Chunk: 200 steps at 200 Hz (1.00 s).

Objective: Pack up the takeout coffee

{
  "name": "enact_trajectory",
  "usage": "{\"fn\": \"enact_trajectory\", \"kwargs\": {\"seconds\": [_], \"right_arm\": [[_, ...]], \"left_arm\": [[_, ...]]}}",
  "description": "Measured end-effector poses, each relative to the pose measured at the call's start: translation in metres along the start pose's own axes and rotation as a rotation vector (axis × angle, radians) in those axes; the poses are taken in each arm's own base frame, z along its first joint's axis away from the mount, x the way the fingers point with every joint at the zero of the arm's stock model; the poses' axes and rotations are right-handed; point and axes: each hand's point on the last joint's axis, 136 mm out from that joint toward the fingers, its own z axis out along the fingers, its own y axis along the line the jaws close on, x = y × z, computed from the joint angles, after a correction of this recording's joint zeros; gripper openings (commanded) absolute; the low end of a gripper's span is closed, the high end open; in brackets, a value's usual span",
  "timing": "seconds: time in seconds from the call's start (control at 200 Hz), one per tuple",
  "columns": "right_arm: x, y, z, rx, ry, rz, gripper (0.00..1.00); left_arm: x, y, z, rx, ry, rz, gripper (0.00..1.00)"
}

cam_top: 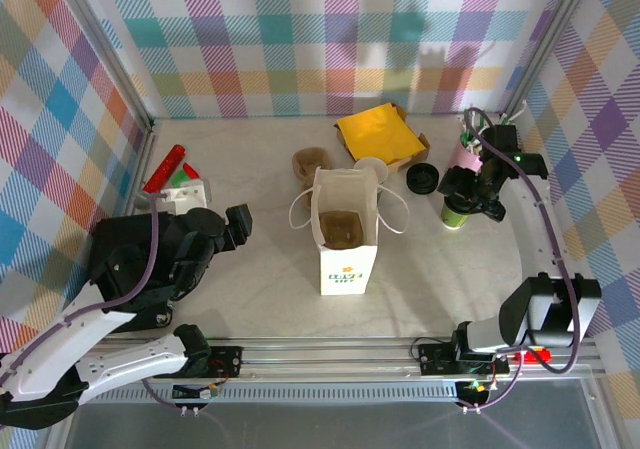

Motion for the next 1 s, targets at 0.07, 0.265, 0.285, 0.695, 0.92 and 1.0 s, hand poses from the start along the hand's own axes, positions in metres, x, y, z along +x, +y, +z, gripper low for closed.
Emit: {"fn": "enact_trajectory", "kwargs": {"seconds": [0.07,0.265,0.285,0.695,0.92,1.0], "right_arm": [[-0.001,0.000,0.009,0.008,0.018,-0.018,1.00],[-0.003,-0.003,0.032,0.043,0.076,-0.065,0.96],[-0.003,-0.004,0.034,0.049,0.081,-0.071,0.96],[-0.024,-0.011,0.052,0.063,0.103,-0.131,0.90],[-0.031,-0.010,0.066,0.064,0.125,-0.148,0.85],[-0.031,-0.011,0.071,0.067,0.135,-0.150,0.81]], "left_arm": [[0.002,0.001,0.001,-0.006,0.002,0.015,0.92],[0.003,0.001,0.003,-0.007,0.002,0.034,0.93],[0.004,0.001,0.003,-0.008,0.003,0.040,0.93],[0.008,-0.001,0.007,-0.012,0.014,0.063,0.93],[0.009,-0.003,0.009,-0.007,0.017,0.071,0.93],[0.009,-0.006,0.010,-0.003,0.016,0.074,0.93]]}}
